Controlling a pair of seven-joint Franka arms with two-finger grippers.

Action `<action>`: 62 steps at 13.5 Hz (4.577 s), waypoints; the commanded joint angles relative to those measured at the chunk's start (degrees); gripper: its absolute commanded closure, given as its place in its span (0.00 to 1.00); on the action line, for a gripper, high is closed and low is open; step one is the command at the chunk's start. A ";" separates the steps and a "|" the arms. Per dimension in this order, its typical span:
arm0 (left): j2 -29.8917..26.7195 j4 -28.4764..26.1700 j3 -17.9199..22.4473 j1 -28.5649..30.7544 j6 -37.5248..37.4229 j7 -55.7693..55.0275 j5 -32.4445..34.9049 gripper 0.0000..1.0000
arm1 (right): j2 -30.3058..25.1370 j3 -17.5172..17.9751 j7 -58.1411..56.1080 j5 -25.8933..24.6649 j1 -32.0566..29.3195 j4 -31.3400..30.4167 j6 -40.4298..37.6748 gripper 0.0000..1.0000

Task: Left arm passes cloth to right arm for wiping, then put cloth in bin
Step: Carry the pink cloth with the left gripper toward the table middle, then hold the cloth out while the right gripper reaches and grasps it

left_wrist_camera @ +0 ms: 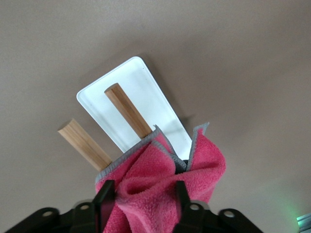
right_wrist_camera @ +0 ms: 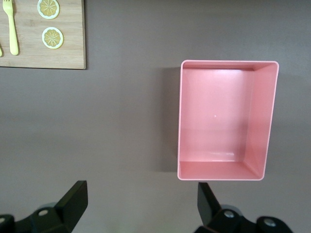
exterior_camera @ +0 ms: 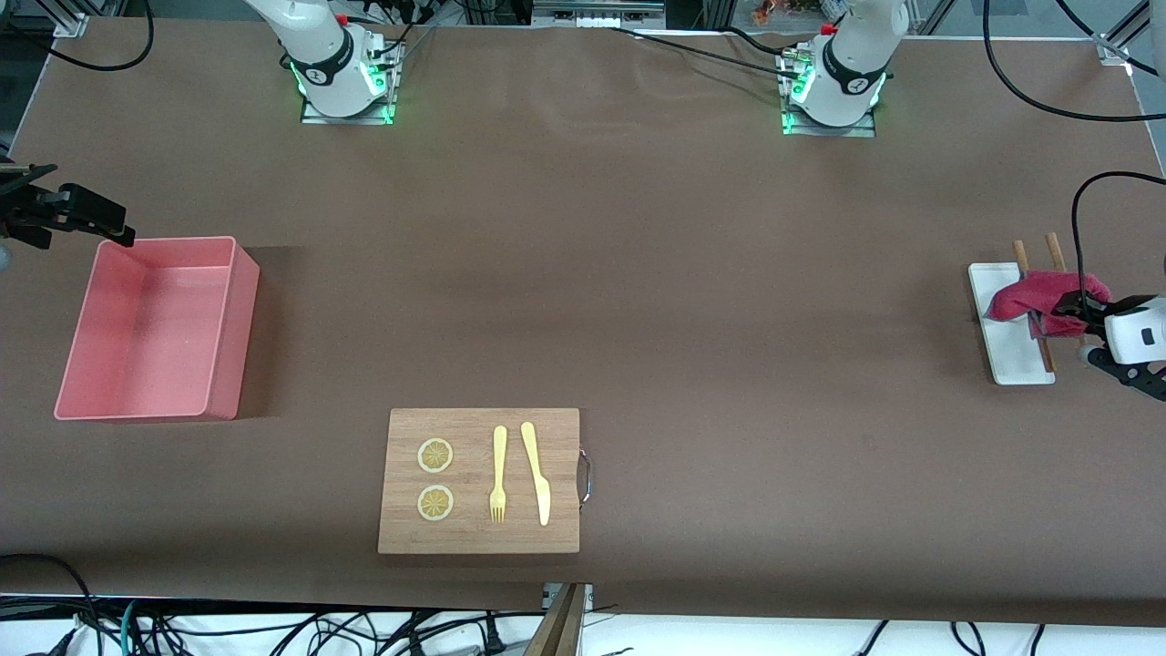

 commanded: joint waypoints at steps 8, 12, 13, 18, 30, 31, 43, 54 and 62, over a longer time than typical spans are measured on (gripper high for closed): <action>0.21 6.87 -1.02 -1.22 -3.32 2.98 -3.88 1.00 | -0.31 0.44 -0.12 0.80 -0.61 -0.40 0.42 0.00; 0.21 15.39 -1.20 -8.33 -14.74 -2.71 -9.41 1.00 | -0.39 0.36 -0.12 0.72 -0.61 -0.40 0.42 0.00; 0.21 17.58 -1.20 -10.70 -16.94 -5.52 -12.47 1.00 | -0.39 0.36 -0.12 0.72 -0.61 -0.40 0.42 0.00; 0.30 18.49 -1.29 -18.27 -20.13 -32.55 -39.34 1.00 | 1.01 0.36 -0.21 0.28 -0.70 -0.40 1.30 0.00; 1.61 19.10 -1.03 -56.92 19.21 -101.85 -66.91 1.00 | 5.58 0.80 15.11 5.96 -0.08 -0.67 0.68 0.01; 1.79 19.10 -0.94 -58.61 22.21 -105.62 -66.91 1.00 | 5.58 0.80 19.69 7.90 0.00 -0.67 0.59 0.01; 2.05 19.10 -1.03 -58.89 24.87 -109.35 -66.82 1.00 | 12.17 1.15 53.19 18.64 12.47 -1.02 13.31 0.01; 2.23 19.19 -0.85 -58.89 24.96 -109.26 -66.82 1.00 | 18.50 1.15 71.06 22.41 21.62 -0.58 27.21 0.01; 2.05 19.10 -0.85 -58.80 24.96 -109.26 -66.73 0.98 | 19.30 1.24 75.28 25.06 25.49 -0.76 27.75 0.02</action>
